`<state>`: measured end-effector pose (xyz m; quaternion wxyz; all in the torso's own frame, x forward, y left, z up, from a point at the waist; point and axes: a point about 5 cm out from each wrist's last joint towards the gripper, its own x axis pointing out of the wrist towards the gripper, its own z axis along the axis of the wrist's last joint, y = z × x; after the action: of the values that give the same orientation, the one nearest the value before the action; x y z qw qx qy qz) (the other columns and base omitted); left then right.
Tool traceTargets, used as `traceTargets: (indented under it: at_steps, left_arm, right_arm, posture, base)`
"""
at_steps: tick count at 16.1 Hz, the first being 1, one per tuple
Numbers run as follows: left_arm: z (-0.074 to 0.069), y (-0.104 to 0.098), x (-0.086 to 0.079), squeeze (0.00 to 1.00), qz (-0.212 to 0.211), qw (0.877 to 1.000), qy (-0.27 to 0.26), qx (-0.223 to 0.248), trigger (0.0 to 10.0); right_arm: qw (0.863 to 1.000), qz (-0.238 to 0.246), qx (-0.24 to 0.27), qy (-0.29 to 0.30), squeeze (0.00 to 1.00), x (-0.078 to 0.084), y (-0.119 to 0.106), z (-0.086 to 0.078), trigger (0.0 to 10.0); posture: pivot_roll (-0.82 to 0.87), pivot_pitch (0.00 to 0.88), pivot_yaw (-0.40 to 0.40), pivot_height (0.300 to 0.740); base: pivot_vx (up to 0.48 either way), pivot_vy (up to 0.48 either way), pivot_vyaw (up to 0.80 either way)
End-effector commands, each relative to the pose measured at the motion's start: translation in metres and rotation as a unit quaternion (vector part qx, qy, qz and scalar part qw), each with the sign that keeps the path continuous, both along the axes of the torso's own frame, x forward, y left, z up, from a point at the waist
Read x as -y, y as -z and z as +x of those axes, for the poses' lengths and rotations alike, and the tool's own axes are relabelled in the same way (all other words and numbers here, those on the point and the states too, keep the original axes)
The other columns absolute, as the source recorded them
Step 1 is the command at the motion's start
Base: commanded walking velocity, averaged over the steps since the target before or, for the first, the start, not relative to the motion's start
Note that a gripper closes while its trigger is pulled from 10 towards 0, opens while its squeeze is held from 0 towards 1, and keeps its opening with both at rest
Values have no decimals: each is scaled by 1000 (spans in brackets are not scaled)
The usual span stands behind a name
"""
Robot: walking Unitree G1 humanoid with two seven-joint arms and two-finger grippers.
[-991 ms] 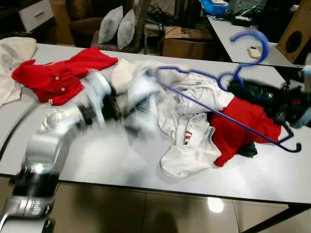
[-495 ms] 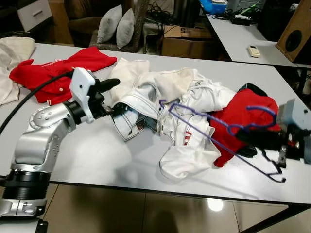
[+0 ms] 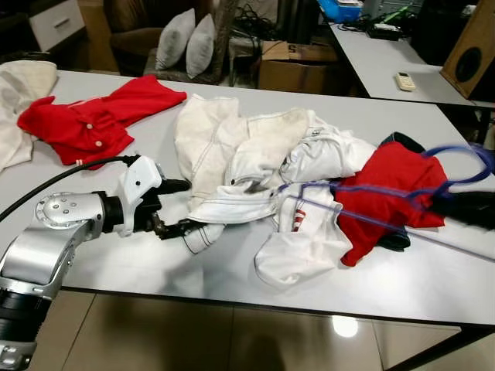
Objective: Hang hanger
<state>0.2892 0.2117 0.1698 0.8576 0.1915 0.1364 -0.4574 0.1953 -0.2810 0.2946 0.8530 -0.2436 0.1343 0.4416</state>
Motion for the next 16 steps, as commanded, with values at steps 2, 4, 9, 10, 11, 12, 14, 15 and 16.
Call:
traceTargets:
  at_steps: [2, 4, 9, 10, 11, 12, 14, 15, 16]
  left_arm:
    - [-3, 11, -14, 804, 39, 999, -27, -10, 10000]
    - [-3, -1, -19, 812, -29, 999, -38, 7, 10000]
    - [32, -40, -20, 800, -174, 962, -150, 147, 10000]
    - [33, -42, -18, 800, -179, 961, -149, 149, 10000]
    - [37, -43, -4, 784, -185, 962, -131, 155, 10000]
    - [41, -46, 5, 788, -193, 959, -125, 164, 10000]
    - [50, -57, 21, 788, -225, 950, -117, 181, 10000]
    - [57, -65, 41, 800, -254, 947, -86, 177, 10000]
    - [59, -68, 61, 855, -272, 948, -48, 161, 10000]
  right_arm:
    - [996, 39, 64, 46, 0, 18, -24, -5, 10000]
    - [976, 127, 152, 94, 0, 31, -46, 3, 10000]
    - [956, 210, 172, 113, 0, -6, -20, 40, 10000]
    - [957, 211, 165, 113, 0, -13, -15, 44, 10000]
    - [968, 198, 131, 76, 0, -41, 6, 50, 10000]
    - [971, 196, 121, 67, 0, -47, 11, 50, 10000]
    - [971, 201, 113, 56, 0, -52, 11, 49, 10000]
    - [972, 201, 112, 50, 0, -55, 10, 49, 10000]
    - [972, 197, 114, 49, 0, -57, 10, 50, 10000]
  posture:
    - [-199, 0, -1, 740]
    - [-206, 0, 3, 740]
    - [-193, 0, 2, 740]
    - [-190, 0, 0, 740]
    - [-181, 0, -5, 740]
    - [-175, 0, -11, 740]
    - [-168, 0, -17, 740]
    - [-169, 0, -18, 740]
    - [-173, 0, -12, 740]
  base:
    - [0, 0, 0]
    - [0, 0, 0]
    - [0, 0, 0]
    - [0, 0, 0]
    - [0, 0, 0]
    - [0, 0, 0]
    - [0, 0, 0]
    - [0, 0, 0]
    - [0, 0, 0]
